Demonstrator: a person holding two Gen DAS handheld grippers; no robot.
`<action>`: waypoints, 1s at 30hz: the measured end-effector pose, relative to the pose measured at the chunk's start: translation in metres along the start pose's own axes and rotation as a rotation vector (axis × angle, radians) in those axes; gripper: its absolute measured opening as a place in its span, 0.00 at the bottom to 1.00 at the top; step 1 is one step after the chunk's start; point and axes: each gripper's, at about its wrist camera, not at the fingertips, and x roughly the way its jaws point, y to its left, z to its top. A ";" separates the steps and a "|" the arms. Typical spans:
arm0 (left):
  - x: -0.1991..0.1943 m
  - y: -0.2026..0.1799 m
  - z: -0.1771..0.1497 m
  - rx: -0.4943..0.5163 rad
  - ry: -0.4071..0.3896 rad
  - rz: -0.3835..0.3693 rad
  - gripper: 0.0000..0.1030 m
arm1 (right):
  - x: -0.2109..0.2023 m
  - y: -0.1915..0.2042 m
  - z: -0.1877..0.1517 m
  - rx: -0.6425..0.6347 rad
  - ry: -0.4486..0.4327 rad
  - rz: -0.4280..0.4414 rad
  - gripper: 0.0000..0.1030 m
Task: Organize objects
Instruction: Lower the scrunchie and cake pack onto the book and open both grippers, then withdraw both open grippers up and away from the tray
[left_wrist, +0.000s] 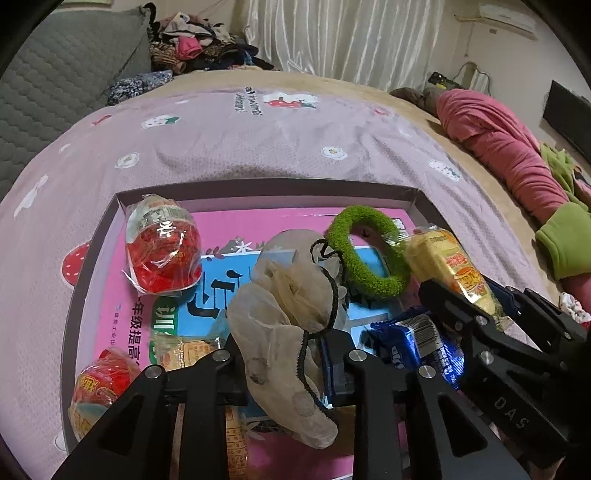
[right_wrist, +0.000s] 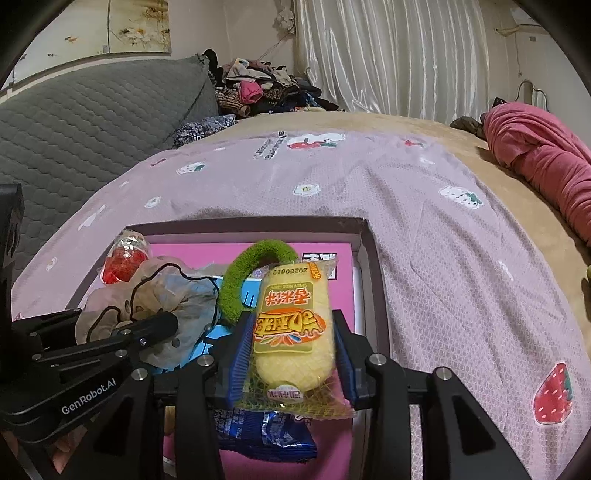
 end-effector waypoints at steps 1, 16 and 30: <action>0.000 0.000 0.000 0.000 0.000 -0.002 0.28 | 0.001 0.000 0.000 0.000 0.002 -0.001 0.45; -0.008 0.005 0.003 0.002 -0.003 0.033 0.67 | -0.008 0.001 0.004 -0.011 -0.020 -0.020 0.64; -0.037 0.004 0.008 0.000 -0.068 0.053 0.82 | -0.039 -0.011 0.013 0.044 -0.111 -0.016 0.73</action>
